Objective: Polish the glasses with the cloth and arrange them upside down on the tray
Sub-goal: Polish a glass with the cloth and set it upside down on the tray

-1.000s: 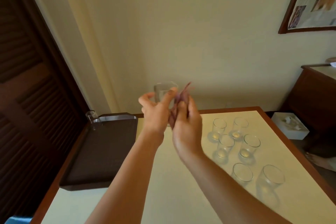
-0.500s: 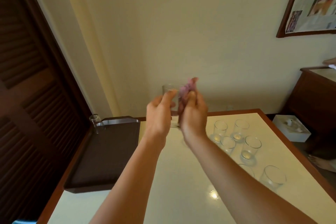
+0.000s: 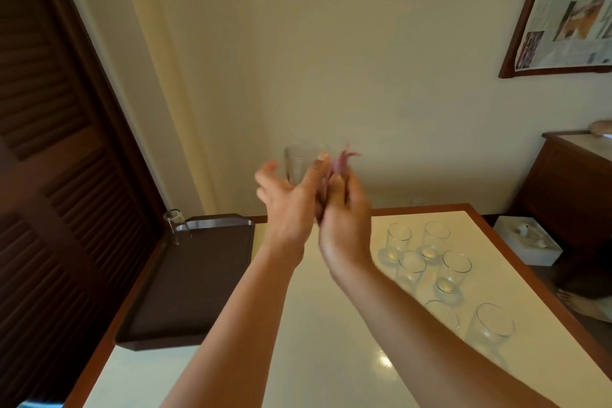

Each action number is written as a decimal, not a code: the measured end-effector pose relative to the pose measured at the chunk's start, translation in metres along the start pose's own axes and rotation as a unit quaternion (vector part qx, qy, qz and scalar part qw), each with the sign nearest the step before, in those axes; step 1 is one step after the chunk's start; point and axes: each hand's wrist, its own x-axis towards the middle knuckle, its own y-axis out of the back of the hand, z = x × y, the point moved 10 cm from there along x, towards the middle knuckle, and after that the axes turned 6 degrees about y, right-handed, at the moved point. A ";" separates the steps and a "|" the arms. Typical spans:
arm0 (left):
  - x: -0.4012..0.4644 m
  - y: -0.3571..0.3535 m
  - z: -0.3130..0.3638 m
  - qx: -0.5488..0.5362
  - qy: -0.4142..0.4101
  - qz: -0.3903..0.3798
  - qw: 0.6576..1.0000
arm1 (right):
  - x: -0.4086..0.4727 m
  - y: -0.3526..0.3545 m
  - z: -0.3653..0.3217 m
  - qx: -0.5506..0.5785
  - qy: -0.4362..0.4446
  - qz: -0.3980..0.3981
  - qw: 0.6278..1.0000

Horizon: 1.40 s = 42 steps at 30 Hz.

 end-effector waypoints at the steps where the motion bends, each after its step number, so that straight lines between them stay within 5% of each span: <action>1: 0.003 0.008 0.002 -0.027 -0.012 0.029 0.999 | -0.015 -0.007 -0.001 0.004 0.007 -0.038 0.999; 4: 0.000 0.009 -0.002 -0.012 -0.032 0.033 0.999 | -0.012 -0.004 0.008 0.047 0.004 -0.021 0.999; 8: -0.006 -0.022 -0.029 0.027 0.042 -0.094 0.994 | 0.011 0.025 0.013 0.010 -0.023 0.074 0.997; 12: 0.002 -0.005 -0.026 -0.028 0.018 -0.039 0.999 | -0.031 0.008 0.020 0.033 -0.031 -0.037 0.998; 16: 0.003 -0.012 -0.036 0.049 0.031 -0.091 0.994 | 0.000 0.021 0.028 0.039 -0.016 0.018 0.999; 19: 0.003 -0.014 -0.049 0.011 0.046 -0.118 0.992 | -0.012 0.017 0.036 0.080 -0.030 -0.004 0.996; 23: 0.016 0.018 -0.077 -0.107 0.071 0.000 0.992 | -0.057 -0.002 0.092 0.102 -0.249 -0.013 0.963; 26: 0.024 0.039 -0.099 0.006 0.063 0.025 0.998 | -0.083 -0.032 0.120 0.192 -0.435 -0.015 0.880; 29: 0.043 0.080 -0.111 -0.040 0.061 0.066 0.995 | -0.084 -0.040 0.143 0.142 -0.452 -0.041 0.880; 32: 0.076 0.136 -0.148 -0.062 0.184 0.104 0.975 | -0.079 -0.051 0.176 0.096 -0.470 -0.028 0.877; 36: 0.124 0.193 -0.180 0.110 0.269 0.062 0.955 | -0.053 -0.072 0.220 0.072 -0.473 -0.057 0.876; 42: 0.232 0.259 -0.178 0.381 0.167 0.040 0.908 | -0.033 -0.112 0.294 0.051 -0.478 -0.082 0.873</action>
